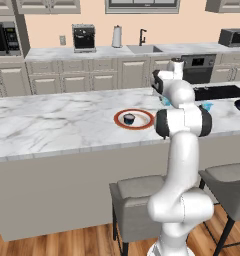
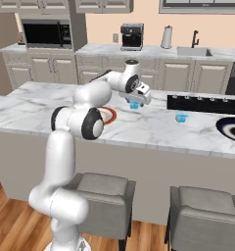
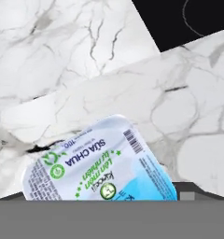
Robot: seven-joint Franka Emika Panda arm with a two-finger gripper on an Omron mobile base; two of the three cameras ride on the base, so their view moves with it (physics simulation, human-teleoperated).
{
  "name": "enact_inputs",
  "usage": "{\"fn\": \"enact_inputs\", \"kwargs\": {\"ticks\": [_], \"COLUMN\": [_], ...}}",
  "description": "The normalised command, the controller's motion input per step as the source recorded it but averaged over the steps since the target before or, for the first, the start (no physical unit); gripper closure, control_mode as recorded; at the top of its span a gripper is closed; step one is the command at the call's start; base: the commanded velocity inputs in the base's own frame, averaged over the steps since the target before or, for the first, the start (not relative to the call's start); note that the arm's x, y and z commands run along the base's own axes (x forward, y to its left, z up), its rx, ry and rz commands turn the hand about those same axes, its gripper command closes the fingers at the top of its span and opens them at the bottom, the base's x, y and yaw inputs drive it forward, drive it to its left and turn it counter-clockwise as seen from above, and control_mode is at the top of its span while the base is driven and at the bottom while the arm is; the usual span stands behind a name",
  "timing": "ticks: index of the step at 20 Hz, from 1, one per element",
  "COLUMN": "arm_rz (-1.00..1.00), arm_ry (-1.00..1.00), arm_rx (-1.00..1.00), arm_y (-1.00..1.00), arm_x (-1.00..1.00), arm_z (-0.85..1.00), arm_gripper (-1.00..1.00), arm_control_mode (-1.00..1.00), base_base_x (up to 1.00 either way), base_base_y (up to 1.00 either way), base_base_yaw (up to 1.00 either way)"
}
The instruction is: Place two yogurt containers on each plate.
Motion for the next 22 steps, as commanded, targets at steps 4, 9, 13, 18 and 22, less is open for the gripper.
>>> {"fn": "enact_inputs", "kwargs": {"ticks": [4,9,13,18,22], "arm_rz": [-0.07,-0.12,-0.15,-0.14,-0.15], "arm_ry": [-0.20,-0.13,-0.02,0.05,0.13], "arm_rx": [0.00,-0.02,-0.02,0.00,0.00], "arm_y": [0.50,0.76,0.72,0.65,0.49], "arm_x": [-0.99,-0.66,-0.12,0.02,0.01], "arm_z": [0.08,0.02,0.17,0.09,0.11], "arm_gripper": [1.00,1.00,1.00,1.00,1.00], "arm_control_mode": [-1.00,-1.00,-1.00,-1.00,-1.00], "base_base_x": [0.00,0.00,0.00,0.00,0.00], "base_base_y": [0.00,0.00,0.00,0.00,0.00], "base_base_yaw": [0.00,0.00,0.00,0.00,0.00]}}
